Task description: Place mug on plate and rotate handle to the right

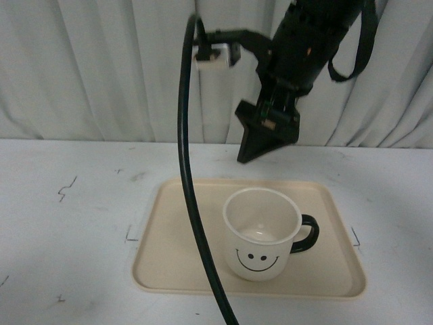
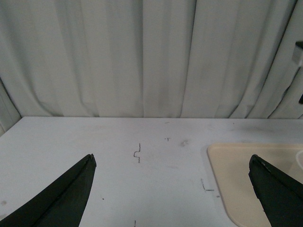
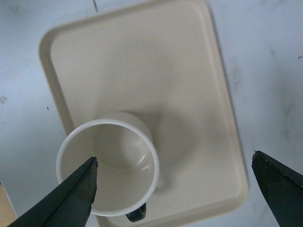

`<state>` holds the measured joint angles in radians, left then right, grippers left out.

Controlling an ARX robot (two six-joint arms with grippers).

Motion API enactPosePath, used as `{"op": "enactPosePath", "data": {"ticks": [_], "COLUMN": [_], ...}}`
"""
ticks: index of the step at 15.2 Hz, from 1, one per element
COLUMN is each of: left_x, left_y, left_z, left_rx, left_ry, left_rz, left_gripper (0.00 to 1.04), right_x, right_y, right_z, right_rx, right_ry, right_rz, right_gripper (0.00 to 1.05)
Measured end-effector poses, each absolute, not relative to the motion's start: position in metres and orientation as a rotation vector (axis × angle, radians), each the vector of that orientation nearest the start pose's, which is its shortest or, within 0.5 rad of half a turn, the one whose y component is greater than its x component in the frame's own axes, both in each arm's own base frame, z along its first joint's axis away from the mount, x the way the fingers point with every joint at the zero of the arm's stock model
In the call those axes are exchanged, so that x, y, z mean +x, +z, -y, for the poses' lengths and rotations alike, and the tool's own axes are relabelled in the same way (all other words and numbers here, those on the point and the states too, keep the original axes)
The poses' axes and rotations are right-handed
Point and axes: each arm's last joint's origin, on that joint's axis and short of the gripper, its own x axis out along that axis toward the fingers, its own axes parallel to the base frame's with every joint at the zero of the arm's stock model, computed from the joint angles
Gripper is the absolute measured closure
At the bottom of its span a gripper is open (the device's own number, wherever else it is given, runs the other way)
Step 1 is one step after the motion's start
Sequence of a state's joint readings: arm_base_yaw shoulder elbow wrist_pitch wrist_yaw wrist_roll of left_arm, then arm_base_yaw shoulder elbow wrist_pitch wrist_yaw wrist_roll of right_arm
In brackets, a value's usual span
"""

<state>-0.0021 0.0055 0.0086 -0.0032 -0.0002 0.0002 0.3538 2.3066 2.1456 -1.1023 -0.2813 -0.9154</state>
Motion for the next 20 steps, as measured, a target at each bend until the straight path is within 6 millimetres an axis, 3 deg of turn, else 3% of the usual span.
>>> {"op": "enactPosePath", "data": {"ticks": [1,2,3,5,7,10,14,20], "left_x": [0.098,0.098,0.098,0.098,0.098,0.098,0.098,0.098], "left_y": [0.166,0.166,0.166,0.166,0.166,0.166,0.166,0.166], "left_z": [0.000,0.000,0.000,0.000,0.000,0.000,0.000,0.000], "left_rx": [0.000,0.001,0.001,0.000,0.001,0.000,0.000,0.001], "left_ry": [-0.002,-0.003,-0.004,0.002,0.002,0.001,0.000,0.000], "left_rz": [0.000,0.001,0.000,-0.001,-0.001,-0.001,0.000,0.000], "left_gripper": [0.07,0.07,0.07,0.07,0.07,0.07,0.07,0.07], "right_x": [0.449,0.452,0.441,0.413,0.380,0.335,0.291,0.242], "right_y": [0.235,0.235,0.232,0.220,0.215,0.209,0.192,0.179], "right_z": [-0.180,-0.178,-0.168,-0.140,-0.101,-0.066,-0.055,-0.028], "right_rx": [-0.842,-0.850,-0.729,-0.481,-0.228,-0.068,-0.025,-0.016], "right_ry": [0.963,0.691,0.444,0.158,0.023,-0.042,0.011,-0.018], "right_rz": [-0.793,-0.639,-0.531,-0.367,-0.169,-0.003,0.018,-0.004], "right_gripper": [0.11,0.18,0.27,0.42,0.59,0.78,1.04,1.03]}}
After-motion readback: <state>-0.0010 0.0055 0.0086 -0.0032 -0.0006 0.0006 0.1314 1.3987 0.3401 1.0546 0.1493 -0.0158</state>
